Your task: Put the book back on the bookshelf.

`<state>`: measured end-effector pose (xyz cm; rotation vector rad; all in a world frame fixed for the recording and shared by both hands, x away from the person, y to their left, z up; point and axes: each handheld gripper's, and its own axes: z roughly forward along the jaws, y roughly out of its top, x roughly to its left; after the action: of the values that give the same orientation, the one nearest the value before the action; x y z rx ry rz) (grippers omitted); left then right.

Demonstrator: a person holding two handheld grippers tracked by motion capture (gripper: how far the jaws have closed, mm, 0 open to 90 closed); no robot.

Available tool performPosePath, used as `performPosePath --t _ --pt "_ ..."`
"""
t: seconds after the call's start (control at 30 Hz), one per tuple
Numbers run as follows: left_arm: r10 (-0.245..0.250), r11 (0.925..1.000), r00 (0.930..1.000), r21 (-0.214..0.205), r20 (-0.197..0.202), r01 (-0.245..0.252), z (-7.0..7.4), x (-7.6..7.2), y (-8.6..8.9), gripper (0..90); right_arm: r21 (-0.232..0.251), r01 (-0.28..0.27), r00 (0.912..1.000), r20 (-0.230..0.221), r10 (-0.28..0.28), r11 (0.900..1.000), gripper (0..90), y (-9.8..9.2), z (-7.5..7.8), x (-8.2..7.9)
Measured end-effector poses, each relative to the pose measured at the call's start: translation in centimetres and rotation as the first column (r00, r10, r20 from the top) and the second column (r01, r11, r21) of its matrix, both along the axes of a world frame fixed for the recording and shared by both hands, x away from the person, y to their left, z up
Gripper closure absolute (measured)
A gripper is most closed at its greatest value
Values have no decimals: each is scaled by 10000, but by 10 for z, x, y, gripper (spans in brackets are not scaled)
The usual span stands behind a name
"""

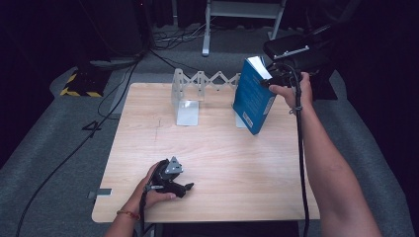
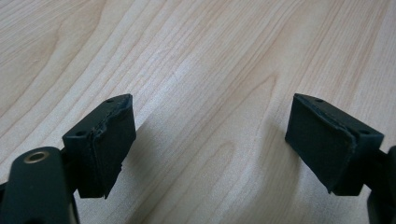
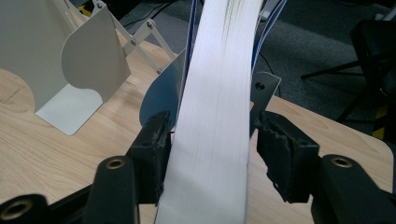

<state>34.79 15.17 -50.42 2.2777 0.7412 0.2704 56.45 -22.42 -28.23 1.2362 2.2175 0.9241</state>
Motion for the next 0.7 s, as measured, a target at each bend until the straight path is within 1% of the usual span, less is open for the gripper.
performPosePath --t 0.2,0.27,0.37,0.47,0.57,0.7 --pt "-9 10000 10000 11 1 9 0 0 0 159 -35 -85 9999 104 85 10000 386 -5 1 -9" --pt "-19 10000 10000 -2 -8 19 0 0 0 159 51 -63 9999 122 62 10000 366 -7 2 -12" --pt "-14 10000 10000 8 -1 14 0 0 0 158 -13 -74 9996 289 74 10000 336 -10 2 -17" --pt "-18 10000 10000 14 7 18 0 0 0 158 -86 -133 9995 274 135 9999 320 -12 1 -21" --pt "-17 10000 10000 -1 -4 17 0 0 0 158 87 -178 9995 266 176 9998 315 -16 -1 -24" --pt "-27 10000 10000 22 11 27 0 1 0 156 -26 -339 9987 383 340 9994 305 -19 -5 -29"
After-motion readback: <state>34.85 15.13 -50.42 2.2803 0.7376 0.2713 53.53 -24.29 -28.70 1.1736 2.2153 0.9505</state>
